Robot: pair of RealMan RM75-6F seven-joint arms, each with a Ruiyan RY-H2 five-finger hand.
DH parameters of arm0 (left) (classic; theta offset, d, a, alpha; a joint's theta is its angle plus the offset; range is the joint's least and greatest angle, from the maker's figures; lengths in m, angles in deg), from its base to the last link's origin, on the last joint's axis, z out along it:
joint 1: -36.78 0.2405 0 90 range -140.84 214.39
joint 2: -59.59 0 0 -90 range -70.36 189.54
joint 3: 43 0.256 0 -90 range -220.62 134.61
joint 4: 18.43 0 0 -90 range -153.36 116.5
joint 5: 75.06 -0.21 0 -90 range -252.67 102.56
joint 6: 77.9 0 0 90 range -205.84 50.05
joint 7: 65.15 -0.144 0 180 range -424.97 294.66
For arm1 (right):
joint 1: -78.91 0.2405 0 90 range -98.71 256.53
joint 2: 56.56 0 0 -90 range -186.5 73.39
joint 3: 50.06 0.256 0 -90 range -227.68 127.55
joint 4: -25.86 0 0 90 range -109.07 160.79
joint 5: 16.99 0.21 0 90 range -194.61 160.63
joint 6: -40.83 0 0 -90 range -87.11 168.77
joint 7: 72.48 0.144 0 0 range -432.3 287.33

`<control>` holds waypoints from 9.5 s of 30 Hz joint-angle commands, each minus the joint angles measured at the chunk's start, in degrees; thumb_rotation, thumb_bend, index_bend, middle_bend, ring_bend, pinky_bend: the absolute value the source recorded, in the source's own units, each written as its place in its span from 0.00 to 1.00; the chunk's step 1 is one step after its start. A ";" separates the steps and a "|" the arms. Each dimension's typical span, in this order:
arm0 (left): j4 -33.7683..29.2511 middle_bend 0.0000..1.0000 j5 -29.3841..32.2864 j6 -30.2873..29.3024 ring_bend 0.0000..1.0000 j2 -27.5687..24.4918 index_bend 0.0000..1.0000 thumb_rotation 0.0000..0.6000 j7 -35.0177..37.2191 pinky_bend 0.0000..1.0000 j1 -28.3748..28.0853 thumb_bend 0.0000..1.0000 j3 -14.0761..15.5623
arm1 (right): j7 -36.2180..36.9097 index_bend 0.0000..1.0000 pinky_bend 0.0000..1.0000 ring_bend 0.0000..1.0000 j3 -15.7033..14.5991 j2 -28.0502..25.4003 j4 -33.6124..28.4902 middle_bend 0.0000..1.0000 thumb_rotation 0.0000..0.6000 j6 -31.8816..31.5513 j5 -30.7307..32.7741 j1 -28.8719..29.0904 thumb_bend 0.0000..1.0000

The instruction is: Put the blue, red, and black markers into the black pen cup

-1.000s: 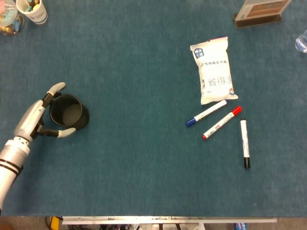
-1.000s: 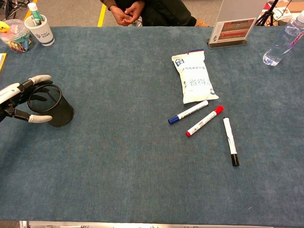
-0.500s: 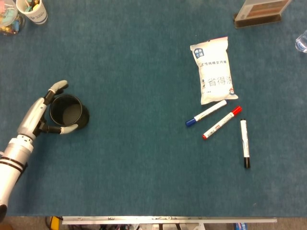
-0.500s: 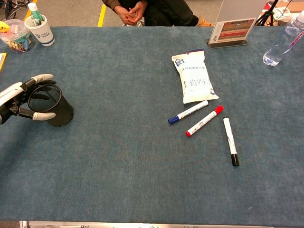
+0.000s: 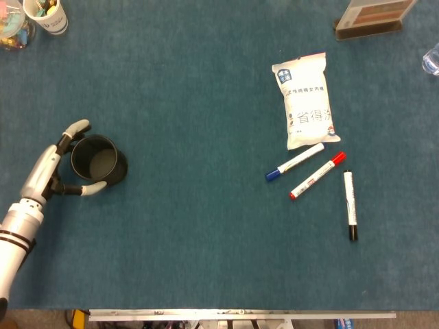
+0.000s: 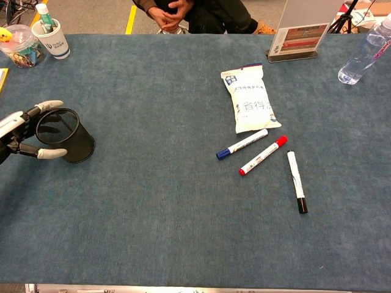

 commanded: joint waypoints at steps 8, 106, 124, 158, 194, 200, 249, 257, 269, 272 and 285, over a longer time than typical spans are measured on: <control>1.22 0.25 1.02 0.13 0.20 2.05 0.22 1.00 1.02 0.19 -0.27 0.06 -1.07 | 0.03 0.18 0.24 0.27 -0.08 -0.05 0.02 0.35 1.00 -0.50 0.06 -0.47 0.12; -23.13 0.36 -7.17 -6.45 0.34 -14.29 0.33 1.00 -20.27 0.34 -4.35 0.06 1.47 | -25.91 0.54 0.06 0.02 -3.49 35.66 17.15 0.23 1.00 40.42 -0.83 37.15 0.26; -22.96 0.35 -7.14 -6.43 0.34 -14.14 0.32 1.00 -20.13 0.34 -4.62 0.06 1.83 | -26.53 0.57 0.06 0.02 -4.08 36.25 18.46 0.23 1.00 41.29 1.21 38.36 0.28; -24.01 0.35 -2.84 5.79 0.34 -11.41 0.32 1.00 -16.15 0.34 -13.78 0.06 -2.00 | 11.11 0.66 0.06 0.06 9.86 20.90 -11.76 0.32 1.00 28.23 0.54 39.27 0.30; -24.91 0.34 3.07 9.86 0.34 -7.93 0.32 1.00 -20.31 0.34 -19.13 0.06 -6.74 | 10.48 0.56 0.06 0.06 11.06 30.43 -8.90 0.26 1.00 29.42 4.25 46.71 0.30; -24.89 0.34 3.48 9.29 0.34 -9.02 0.32 1.00 -20.48 0.34 -18.82 0.06 -6.93 | 9.24 0.42 0.05 0.04 10.09 29.51 -8.25 0.22 1.00 30.45 4.40 46.82 0.27; -24.47 0.33 1.19 7.71 0.34 -12.85 0.32 1.00 -19.47 0.34 -15.98 0.06 -3.72 | -7.56 0.51 0.03 0.08 -12.38 19.62 11.56 0.26 1.00 28.10 -15.19 30.18 0.24; -24.32 0.33 0.73 7.85 0.34 -12.74 0.32 1.00 -19.11 0.34 -16.00 0.06 -3.41 | -10.40 0.51 0.03 0.08 -11.91 22.96 14.46 0.26 1.00 30.35 -14.21 30.86 0.23; -23.75 0.33 0.03 7.57 0.34 -12.67 0.32 1.00 -18.11 0.33 -15.86 0.06 -3.01 | -13.54 0.51 0.03 0.08 -10.85 25.82 15.35 0.26 1.00 33.54 -12.36 32.49 0.23; -23.69 0.33 -0.09 7.37 0.34 -12.72 0.32 1.00 -17.89 0.33 -15.77 0.06 -2.95 | -14.24 0.51 0.03 0.08 -10.84 26.29 15.53 0.26 1.00 34.10 -12.06 32.76 0.23; -23.14 0.32 -0.59 6.97 0.34 -12.60 0.32 1.00 -17.02 0.33 -15.61 0.06 -2.65 | -16.53 0.52 0.03 0.07 -10.46 27.74 16.02 0.26 1.00 36.38 -10.03 33.69 0.26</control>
